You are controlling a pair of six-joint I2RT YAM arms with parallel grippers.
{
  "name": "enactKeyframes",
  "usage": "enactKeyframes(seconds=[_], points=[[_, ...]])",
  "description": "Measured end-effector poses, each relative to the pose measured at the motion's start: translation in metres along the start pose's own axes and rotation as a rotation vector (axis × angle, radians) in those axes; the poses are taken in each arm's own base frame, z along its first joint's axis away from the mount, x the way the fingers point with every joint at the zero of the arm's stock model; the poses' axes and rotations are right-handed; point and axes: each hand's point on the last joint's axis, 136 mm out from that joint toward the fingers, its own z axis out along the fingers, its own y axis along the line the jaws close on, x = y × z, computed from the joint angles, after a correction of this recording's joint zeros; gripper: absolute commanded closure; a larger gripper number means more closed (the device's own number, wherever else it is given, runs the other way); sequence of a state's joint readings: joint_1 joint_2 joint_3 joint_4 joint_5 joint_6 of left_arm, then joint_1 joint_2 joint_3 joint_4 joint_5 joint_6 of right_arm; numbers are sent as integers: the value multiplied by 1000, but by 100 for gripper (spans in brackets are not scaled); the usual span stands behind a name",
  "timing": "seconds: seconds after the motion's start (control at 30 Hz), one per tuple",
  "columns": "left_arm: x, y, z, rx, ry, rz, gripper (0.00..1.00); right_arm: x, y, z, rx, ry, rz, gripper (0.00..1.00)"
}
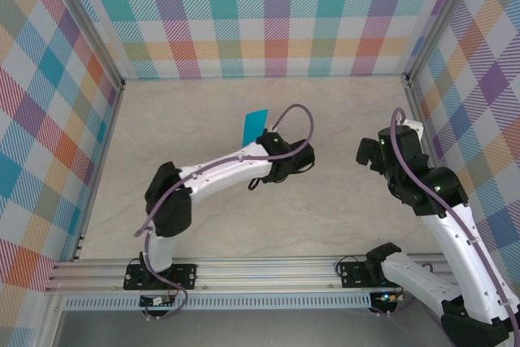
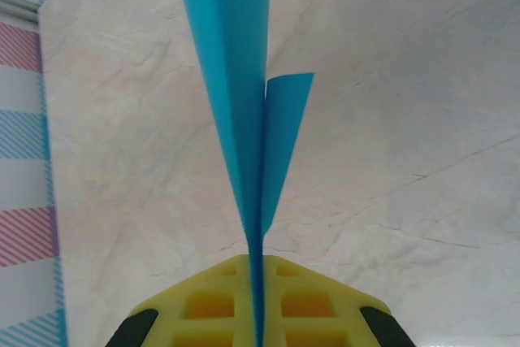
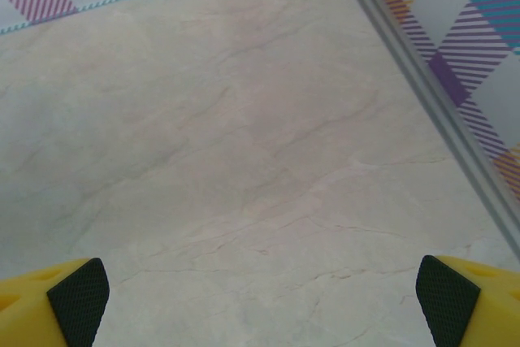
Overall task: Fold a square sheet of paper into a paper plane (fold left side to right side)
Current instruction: Turn over the paper at the center of the table.
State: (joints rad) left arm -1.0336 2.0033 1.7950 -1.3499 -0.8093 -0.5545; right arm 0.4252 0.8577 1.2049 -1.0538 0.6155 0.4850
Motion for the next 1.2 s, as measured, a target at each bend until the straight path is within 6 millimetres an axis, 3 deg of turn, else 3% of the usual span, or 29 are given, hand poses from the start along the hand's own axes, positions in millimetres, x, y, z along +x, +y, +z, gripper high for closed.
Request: enactKeyframes(seconds=[0.33,0.57,0.7,0.83,1.0,1.2], points=[[29,-50,45,-131,152,147,100,0,-23,-12,69,-40,-1,0],[42,-90,56,-52,231,179,98,1,-32,-15,100,-48,-6,0],[46,-113,62,5,270,192,86,1,-31,-15,102,-46,-8,0],[38,-130,55,89,289,185,57,3,-31,-11,115,-29,-22,0],[15,-143,35,229,271,135,46,5,-31,-8,132,-7,-40,0],[6,-146,18,425,291,62,38,3,-29,-10,118,-6,-36,0]])
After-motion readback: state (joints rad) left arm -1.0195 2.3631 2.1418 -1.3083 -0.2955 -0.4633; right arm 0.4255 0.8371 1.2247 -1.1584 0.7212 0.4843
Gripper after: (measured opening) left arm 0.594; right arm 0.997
